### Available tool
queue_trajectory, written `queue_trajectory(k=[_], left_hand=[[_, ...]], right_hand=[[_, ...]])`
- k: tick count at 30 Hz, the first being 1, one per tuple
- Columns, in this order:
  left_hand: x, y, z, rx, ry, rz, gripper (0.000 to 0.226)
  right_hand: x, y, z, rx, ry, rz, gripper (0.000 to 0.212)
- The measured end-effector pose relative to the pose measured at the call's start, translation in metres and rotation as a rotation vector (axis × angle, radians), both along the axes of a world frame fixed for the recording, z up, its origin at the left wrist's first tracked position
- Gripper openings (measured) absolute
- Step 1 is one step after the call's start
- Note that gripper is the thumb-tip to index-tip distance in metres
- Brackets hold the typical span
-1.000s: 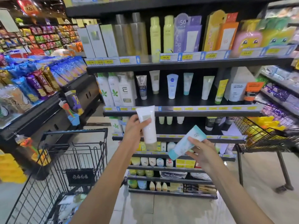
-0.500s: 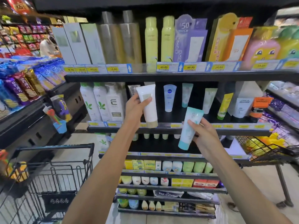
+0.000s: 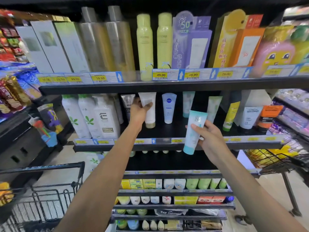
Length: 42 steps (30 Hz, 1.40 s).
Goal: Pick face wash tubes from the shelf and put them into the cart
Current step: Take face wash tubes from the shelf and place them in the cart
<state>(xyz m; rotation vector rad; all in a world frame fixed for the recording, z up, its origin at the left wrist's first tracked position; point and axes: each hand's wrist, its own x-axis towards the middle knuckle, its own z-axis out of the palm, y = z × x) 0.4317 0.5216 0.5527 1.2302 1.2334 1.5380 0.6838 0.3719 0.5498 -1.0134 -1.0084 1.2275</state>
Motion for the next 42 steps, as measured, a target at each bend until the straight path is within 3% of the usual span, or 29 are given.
queue_trajectory(k=[11,19,30,39,42], left_hand=[[0.0,0.028,-0.023,-0.025,0.081,0.009,0.035],[0.005,0.03,-0.038,-0.148,0.308,0.125,0.066],[0.011,0.038,-0.037,-0.199,0.36,0.167,0.05],[0.002,0.034,-0.038,-0.271,0.368,0.095,0.06],[-0.001,0.011,-0.036,-0.262,0.501,0.088,0.052]], right_hand=[[0.01,0.017,-0.009,-0.02,0.027,-0.034,0.028],[0.009,0.021,-0.014,-0.025,0.046,-0.033,0.029],[0.009,0.016,-0.014,-0.028,0.051,-0.052,0.033],[0.019,0.017,-0.001,0.02,0.021,-0.085,0.03],[0.025,0.025,0.005,0.06,0.011,-0.095,0.03]])
